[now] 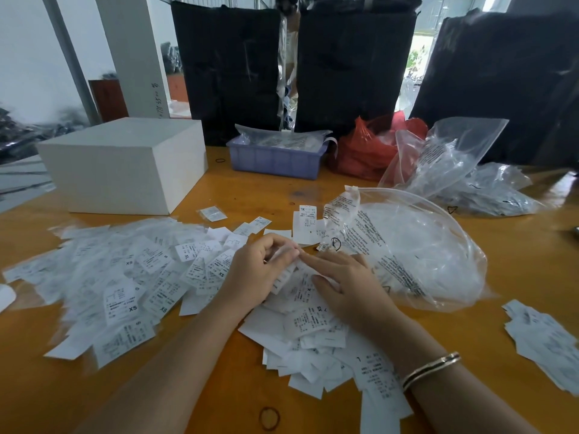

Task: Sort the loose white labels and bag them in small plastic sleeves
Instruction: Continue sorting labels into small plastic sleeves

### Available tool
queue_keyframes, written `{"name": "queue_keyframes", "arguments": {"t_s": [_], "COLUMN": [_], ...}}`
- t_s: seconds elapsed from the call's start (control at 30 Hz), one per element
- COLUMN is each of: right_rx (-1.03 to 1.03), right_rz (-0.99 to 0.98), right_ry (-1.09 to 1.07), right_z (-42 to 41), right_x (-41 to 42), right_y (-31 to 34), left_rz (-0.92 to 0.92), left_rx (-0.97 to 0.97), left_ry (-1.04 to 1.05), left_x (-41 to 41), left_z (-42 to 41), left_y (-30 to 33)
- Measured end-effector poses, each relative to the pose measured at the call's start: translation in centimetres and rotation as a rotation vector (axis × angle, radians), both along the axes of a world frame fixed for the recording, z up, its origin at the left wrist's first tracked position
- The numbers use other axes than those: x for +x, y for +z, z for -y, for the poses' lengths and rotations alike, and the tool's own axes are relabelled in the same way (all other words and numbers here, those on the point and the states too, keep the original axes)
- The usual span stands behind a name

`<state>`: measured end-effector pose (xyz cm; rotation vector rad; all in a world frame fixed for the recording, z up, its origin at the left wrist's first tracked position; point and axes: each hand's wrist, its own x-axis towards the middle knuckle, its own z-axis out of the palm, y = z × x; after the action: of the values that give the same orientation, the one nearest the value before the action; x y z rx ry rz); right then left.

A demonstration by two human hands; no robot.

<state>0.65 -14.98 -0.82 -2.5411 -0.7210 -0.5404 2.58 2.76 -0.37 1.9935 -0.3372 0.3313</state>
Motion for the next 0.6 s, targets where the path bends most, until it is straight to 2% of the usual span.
{"name": "queue_keyframes", "arguments": {"t_s": [0.1, 0.2, 0.27, 0.43, 0.53, 0.6], "right_rx": [0.034, 0.197, 0.231, 0.183, -0.006, -0.09], "right_rz": [0.111, 0.274, 0.307, 0.098, -0.159, -0.251], "right_ry": [-0.086, -0.286, -0.442, -0.742, -0.863, -0.88], "right_z": [0.3, 1.6, 2.8, 4.9, 5.2, 5.2], "right_x": [0.3, 0.7, 1.1, 1.6, 1.8, 1.9], "right_y": [0.2, 0.7, 0.8, 0.7, 0.5, 0.4], "left_rz": [0.131, 0.189, 0.19, 0.12, 0.113, 0.108], "left_rx": [0.081, 0.116, 0.122, 0.258, 0.463, 0.586], "left_ry": [0.153, 0.335, 0.418, 0.551, 0.59, 0.618], "left_x": [0.0, 0.4, 0.8, 1.2, 1.0, 1.0], "left_z": [-0.3, -1.0, -1.6, -2.8, -3.2, -3.4], "left_y": [0.2, 0.5, 0.6, 0.3, 0.0, 0.0]}}
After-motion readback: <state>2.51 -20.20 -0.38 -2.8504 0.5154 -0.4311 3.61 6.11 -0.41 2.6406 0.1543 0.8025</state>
